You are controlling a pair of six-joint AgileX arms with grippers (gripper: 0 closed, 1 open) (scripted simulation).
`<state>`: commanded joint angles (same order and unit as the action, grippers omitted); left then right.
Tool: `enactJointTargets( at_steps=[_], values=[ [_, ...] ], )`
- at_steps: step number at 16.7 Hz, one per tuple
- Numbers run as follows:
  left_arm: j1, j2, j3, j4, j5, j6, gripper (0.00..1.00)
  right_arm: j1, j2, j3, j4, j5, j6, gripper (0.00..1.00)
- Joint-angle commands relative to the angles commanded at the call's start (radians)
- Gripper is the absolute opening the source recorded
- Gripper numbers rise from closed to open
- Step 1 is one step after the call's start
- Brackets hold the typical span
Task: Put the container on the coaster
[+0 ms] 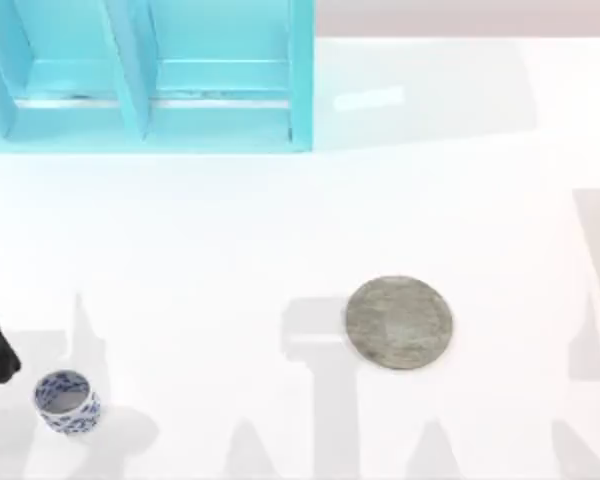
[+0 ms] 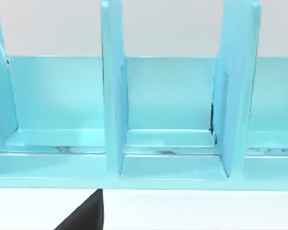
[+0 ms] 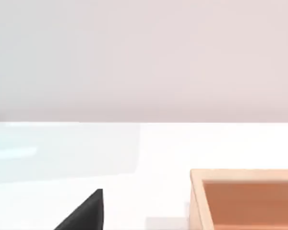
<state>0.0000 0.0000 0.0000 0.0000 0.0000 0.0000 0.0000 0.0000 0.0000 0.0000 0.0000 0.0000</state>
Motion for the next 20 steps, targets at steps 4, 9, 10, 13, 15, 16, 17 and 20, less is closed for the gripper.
enactJointTargets(
  at_steps=[4,9,10,13,15,16,17,20],
  values=[
    [-0.013,0.035,0.034,-0.034,0.002,0.034,1.00,0.000,0.000,0.000,0.000,0.000,0.000,1.00],
    [-0.092,0.302,0.270,-0.298,0.003,0.299,1.00,0.000,0.000,0.000,0.000,0.000,0.000,1.00],
    [-0.113,0.386,0.333,-0.376,0.003,0.377,1.00,0.000,0.000,0.000,0.000,0.000,0.000,1.00],
    [-0.179,0.670,0.525,-0.632,0.001,0.630,1.00,0.000,0.000,0.000,0.000,0.000,0.000,1.00],
    [-0.223,0.859,0.649,-0.802,-0.001,0.797,1.00,0.000,0.000,0.000,0.000,0.000,0.000,1.00],
    [-0.244,0.946,0.708,-0.881,-0.002,0.874,1.00,0.000,0.000,0.000,0.000,0.000,0.000,1.00],
    [-0.263,1.026,0.764,-0.955,-0.003,0.946,1.00,0.000,0.000,0.000,0.000,0.000,0.000,1.00],
    [-0.311,1.216,0.908,-1.128,-0.003,1.118,1.00,0.000,0.000,0.000,0.000,0.000,0.000,1.00]
  ],
)
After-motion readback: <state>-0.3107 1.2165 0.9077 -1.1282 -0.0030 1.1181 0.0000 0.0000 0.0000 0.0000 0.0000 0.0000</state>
